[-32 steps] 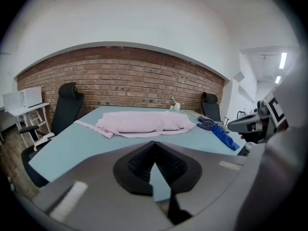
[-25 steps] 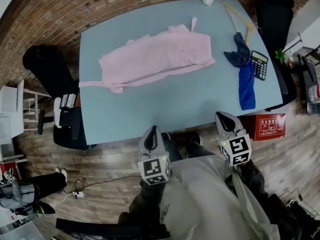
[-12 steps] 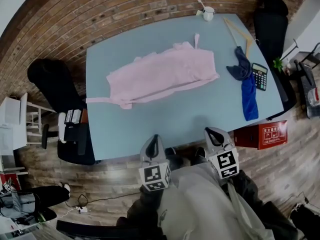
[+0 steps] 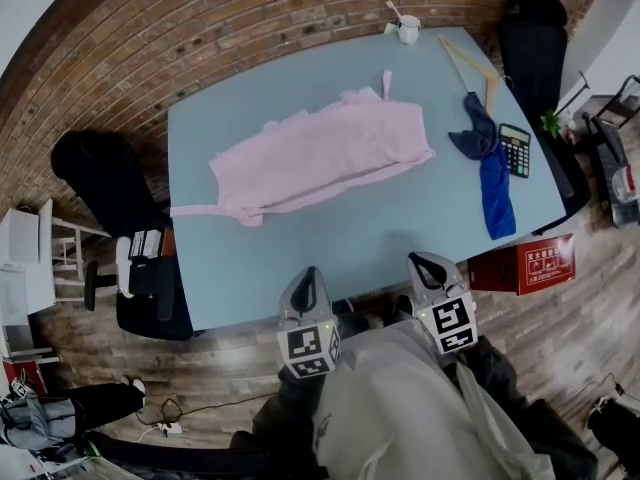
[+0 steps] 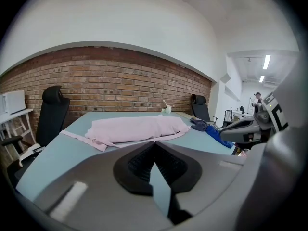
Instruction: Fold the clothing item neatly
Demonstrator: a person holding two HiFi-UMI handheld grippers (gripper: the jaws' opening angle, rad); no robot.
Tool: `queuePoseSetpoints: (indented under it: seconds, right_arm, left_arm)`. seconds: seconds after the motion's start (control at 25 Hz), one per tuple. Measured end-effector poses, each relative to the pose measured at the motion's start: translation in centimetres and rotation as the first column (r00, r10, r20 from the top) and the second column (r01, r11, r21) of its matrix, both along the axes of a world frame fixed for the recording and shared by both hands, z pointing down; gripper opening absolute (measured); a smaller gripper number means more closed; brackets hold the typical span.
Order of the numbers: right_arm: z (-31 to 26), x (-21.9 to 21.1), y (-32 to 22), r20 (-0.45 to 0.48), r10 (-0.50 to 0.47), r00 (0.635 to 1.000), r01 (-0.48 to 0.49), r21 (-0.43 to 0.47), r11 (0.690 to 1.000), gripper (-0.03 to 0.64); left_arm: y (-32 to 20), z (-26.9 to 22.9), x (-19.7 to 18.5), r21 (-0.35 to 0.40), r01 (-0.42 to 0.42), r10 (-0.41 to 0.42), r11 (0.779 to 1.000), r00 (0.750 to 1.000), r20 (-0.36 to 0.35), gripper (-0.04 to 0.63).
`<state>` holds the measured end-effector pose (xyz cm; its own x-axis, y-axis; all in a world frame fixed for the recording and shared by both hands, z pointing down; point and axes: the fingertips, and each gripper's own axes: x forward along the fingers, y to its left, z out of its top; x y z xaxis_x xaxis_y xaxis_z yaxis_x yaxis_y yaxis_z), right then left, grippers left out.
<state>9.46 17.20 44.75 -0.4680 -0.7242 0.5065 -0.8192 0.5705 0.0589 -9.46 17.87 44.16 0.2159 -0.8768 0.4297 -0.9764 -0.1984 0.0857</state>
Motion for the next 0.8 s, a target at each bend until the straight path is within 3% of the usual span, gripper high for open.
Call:
queuePoseSetpoints:
  seconds: [0.24,0.8]
  right_arm:
    - [0.3,0.0,-0.5,0.015,0.012,1.0,-0.012,-0.004,1.0,0.002]
    - [0.8,0.2,-0.7,-0.003,-0.012,1.0,0.012,-0.016,1.0,0.003]
  left_arm:
    - [-0.6,0.3,-0.6,0.026,0.015,-0.015,1.0,1.0,0.018,0.008]
    - [-0.8,1.5,0.2,-0.017,0.015,-0.015,1.0,1.0,0.02,0.008]
